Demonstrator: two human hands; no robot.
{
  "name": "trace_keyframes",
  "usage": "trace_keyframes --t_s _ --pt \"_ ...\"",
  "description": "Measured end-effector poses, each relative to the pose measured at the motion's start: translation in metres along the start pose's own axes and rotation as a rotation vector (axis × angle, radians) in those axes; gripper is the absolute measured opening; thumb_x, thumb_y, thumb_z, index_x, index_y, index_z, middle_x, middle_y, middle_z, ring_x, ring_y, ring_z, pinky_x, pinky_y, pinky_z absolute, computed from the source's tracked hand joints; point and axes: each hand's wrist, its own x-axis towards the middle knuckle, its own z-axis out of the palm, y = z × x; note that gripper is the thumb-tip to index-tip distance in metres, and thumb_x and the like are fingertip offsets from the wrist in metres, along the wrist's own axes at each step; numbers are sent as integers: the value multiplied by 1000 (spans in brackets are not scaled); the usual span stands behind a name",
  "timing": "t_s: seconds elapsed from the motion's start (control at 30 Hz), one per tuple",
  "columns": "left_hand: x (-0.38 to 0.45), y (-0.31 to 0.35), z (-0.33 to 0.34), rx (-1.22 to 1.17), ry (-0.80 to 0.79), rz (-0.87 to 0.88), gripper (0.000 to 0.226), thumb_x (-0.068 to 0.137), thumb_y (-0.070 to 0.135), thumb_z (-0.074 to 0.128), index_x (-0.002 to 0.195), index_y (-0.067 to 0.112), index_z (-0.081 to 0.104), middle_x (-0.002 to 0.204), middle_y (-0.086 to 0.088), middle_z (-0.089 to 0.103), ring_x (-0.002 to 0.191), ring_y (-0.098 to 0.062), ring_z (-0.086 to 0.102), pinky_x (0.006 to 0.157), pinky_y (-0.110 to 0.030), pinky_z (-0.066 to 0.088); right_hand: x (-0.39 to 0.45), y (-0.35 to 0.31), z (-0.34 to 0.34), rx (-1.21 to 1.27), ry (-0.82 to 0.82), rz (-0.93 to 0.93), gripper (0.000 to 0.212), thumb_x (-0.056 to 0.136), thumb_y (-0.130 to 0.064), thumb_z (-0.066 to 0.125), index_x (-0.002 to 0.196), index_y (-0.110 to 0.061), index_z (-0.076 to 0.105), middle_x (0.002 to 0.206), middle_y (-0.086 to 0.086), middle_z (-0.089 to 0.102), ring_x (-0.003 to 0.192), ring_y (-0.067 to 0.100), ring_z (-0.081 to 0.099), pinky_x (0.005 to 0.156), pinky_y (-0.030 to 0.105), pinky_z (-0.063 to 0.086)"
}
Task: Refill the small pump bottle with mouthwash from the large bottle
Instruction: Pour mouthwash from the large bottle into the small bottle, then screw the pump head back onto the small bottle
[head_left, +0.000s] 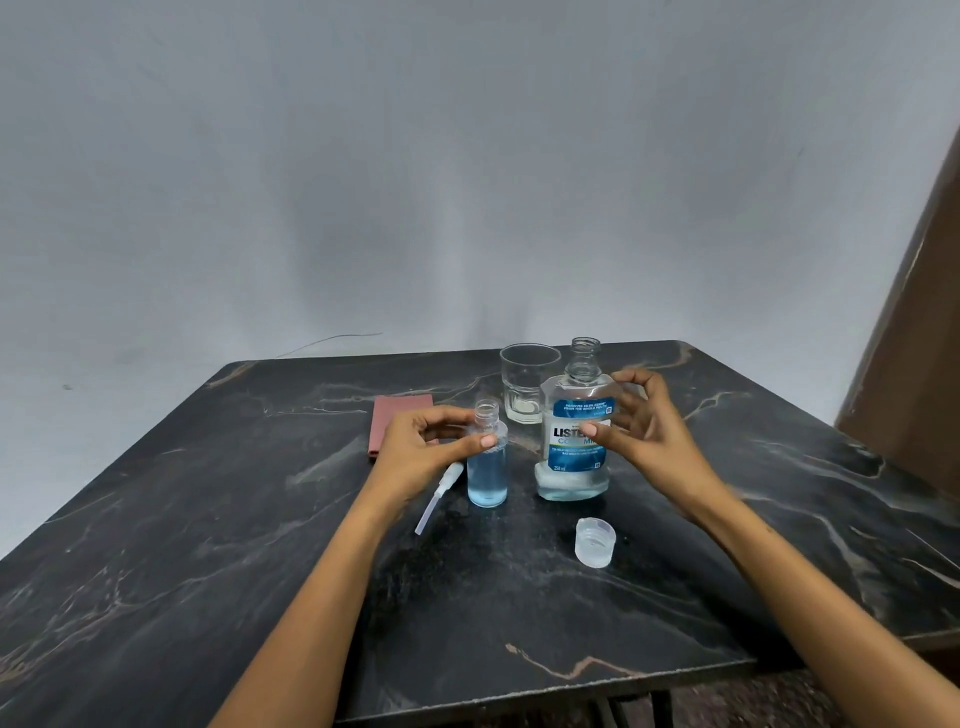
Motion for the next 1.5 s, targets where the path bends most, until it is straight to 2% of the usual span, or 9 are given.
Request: trace_keyframes --t_s 0.3,0.47,0.6,0.77,0.9,1.03,1.13,1.33,1.5 --pt "0 0 1 -3 -4 1 34 55 37 85 87 28 77 93 1 77 91 -16 72 81 -28 57 -31 -15 -3 -96 131 -66 56 68 -16 77 113 -24 45 128 -5 56 124 10 52 99 34 48" --pt "1 -2 -1 1 -3 3 43 55 39 85 93 21 77 94 -1 77 92 -17 72 82 -28 57 -68 -26 19 -287 338 -217 32 78 -20 74 102 -18 53 107 -6 61 103 9 60 88 32 53" --pt "0 -1 0 13 9 -15 48 57 33 85 98 11 75 95 -5 76 93 -20 71 84 -32 57 -76 -40 65 -455 222 -319 23 81 -20 72 96 -17 55 97 -5 59 94 11 61 79 31 54" --pt "-2 1 -1 -42 12 -29 48 63 31 82 102 6 72 100 -9 75 98 -23 71 87 -36 56 -64 -35 107 -610 82 -206 46 81 -20 69 120 -17 45 117 -5 50 109 7 51 91 30 49" --pt "0 2 0 -89 20 -34 16 81 21 71 95 15 75 93 0 77 90 -12 72 76 -24 58 -52 -24 119 -716 82 -141 70 84 -24 67 140 -12 28 139 4 38 124 18 48 98 23 39" --pt "3 -1 -2 -25 127 -56 13 91 23 63 90 17 74 86 6 77 86 -7 71 67 -17 54 -33 -19 126 -726 48 -3 87 87 -33 64 149 -7 8 149 11 34 136 24 38 105 31 36" --pt "7 -7 -7 14 280 -95 10 88 21 66 83 16 73 84 -1 74 82 -15 68 74 -27 56 -23 -13 130 -740 83 9 75 88 -35 62 146 -10 19 142 12 45 127 28 47 97 33 41" --pt "8 -12 -15 80 339 -185 12 86 21 69 77 14 73 73 -4 70 63 -3 64 53 -9 47 -20 -7 118 -735 116 -44 50 81 -41 70 119 -20 45 117 0 62 104 22 61 83 39 52" --pt "3 -11 -8 301 236 -175 9 85 18 71 91 12 74 84 -4 72 79 -10 64 73 -19 51 -26 -7 110 -650 109 -76 48 72 -44 74 109 -24 49 106 -6 66 92 16 63 77 39 54"
